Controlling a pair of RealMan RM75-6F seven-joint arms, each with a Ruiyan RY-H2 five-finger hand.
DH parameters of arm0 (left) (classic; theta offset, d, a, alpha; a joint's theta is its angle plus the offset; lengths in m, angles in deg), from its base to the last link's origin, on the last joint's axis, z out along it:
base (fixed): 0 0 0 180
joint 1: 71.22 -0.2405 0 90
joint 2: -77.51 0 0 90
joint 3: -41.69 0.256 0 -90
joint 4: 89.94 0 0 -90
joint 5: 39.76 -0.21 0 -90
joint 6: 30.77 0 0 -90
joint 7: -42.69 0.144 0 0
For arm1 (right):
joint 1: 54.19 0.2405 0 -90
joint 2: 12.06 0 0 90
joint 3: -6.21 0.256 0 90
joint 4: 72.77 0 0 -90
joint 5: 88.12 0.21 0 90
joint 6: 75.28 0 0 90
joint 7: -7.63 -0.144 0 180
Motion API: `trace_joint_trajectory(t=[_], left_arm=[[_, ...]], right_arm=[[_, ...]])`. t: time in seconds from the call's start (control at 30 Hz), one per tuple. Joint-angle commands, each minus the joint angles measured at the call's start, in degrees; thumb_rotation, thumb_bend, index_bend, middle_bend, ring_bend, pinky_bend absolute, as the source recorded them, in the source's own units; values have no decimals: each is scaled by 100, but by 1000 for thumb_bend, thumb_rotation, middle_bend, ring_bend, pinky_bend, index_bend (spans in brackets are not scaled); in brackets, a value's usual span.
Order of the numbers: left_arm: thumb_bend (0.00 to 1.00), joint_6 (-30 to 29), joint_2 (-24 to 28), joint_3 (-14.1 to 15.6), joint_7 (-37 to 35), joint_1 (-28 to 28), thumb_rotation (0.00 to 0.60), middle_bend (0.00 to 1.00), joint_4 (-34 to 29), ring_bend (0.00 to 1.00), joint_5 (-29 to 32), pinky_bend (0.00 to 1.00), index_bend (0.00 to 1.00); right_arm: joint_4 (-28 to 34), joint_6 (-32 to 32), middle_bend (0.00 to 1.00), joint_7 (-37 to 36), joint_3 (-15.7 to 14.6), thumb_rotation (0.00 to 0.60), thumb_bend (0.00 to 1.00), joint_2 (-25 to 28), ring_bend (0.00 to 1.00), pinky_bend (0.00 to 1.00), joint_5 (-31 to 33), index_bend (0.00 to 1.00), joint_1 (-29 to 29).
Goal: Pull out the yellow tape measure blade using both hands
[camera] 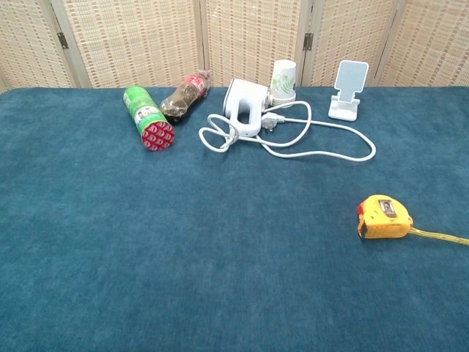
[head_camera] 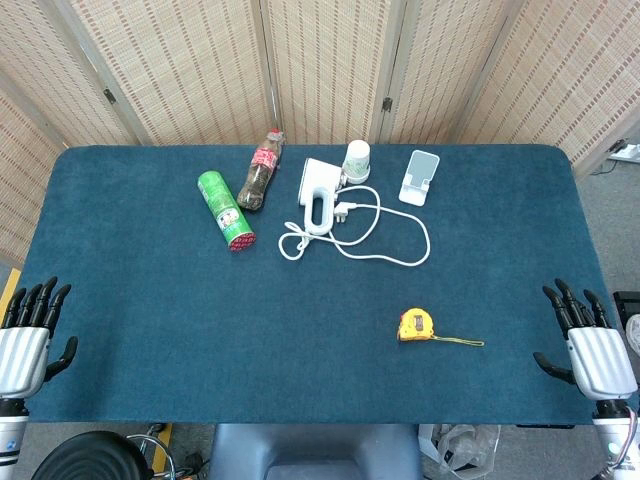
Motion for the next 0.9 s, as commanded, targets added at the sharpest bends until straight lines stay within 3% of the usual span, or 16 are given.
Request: trace_joint_trajectory(t=[0.03, 0.43, 0.9], left_arm=[[436, 82, -2, 8, 17, 21, 600, 15, -2, 11, 60, 47, 0], [436, 56, 36, 79, -61, -30, 600, 15, -99, 10, 41, 47, 0], [436, -46, 42, 143, -282, -146, 600, 15, 4, 11, 25, 47, 0]], right_arm=[[-25, 31, 63, -20, -6, 600, 228, -13, 184, 41, 5, 0, 11], [85, 224, 87, 36, -57, 600, 228, -11, 191, 42, -201, 0, 179], [57, 1777, 158, 518, 84, 600, 228, -516, 219, 69, -62, 39, 1246]])
